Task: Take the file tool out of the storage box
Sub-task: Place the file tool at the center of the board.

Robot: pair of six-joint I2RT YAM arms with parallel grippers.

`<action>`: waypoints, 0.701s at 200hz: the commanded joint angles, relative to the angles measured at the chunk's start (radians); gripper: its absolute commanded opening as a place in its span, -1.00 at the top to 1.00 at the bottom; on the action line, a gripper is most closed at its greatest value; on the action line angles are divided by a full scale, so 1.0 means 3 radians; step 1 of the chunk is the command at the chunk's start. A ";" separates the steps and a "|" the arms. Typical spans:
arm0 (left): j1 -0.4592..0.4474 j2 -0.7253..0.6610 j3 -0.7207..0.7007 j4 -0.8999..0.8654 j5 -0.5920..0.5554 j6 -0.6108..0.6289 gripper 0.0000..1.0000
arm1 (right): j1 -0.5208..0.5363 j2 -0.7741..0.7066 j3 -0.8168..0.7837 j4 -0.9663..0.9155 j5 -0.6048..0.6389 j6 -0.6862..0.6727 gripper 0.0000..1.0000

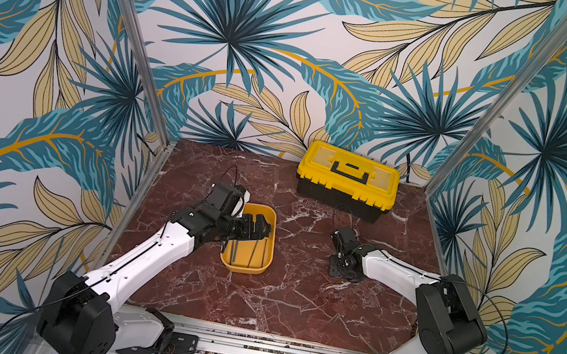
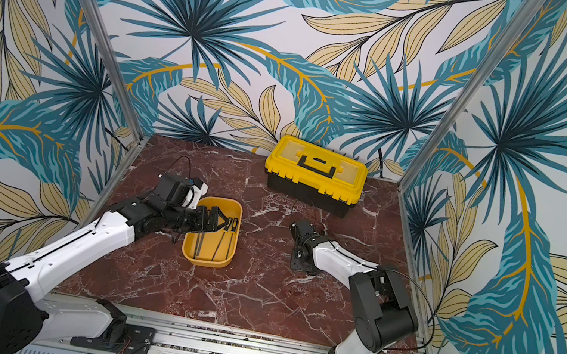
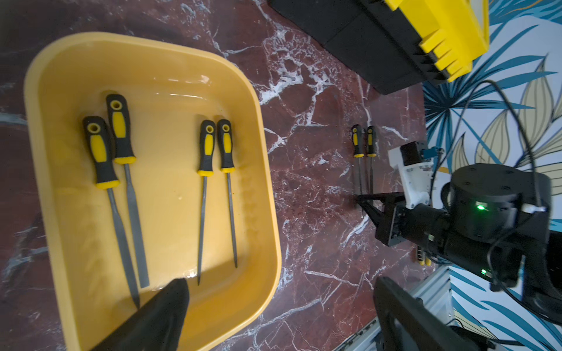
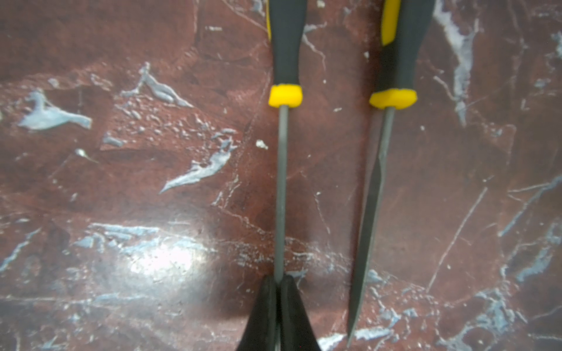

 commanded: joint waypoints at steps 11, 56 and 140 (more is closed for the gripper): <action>-0.0034 0.0168 0.0078 -0.0071 -0.0214 0.0014 -0.99 | -0.0009 0.0017 -0.0036 -0.0009 -0.0022 -0.0047 0.84; -0.0067 0.0355 0.0166 -0.0119 -0.0384 0.0014 -0.93 | -0.0010 0.0017 -0.0038 -0.0008 -0.0016 -0.0039 0.83; -0.0113 0.0763 0.0384 -0.0088 -0.0723 0.0139 -0.88 | -0.0009 0.0022 -0.0033 -0.0018 -0.0018 -0.0046 0.64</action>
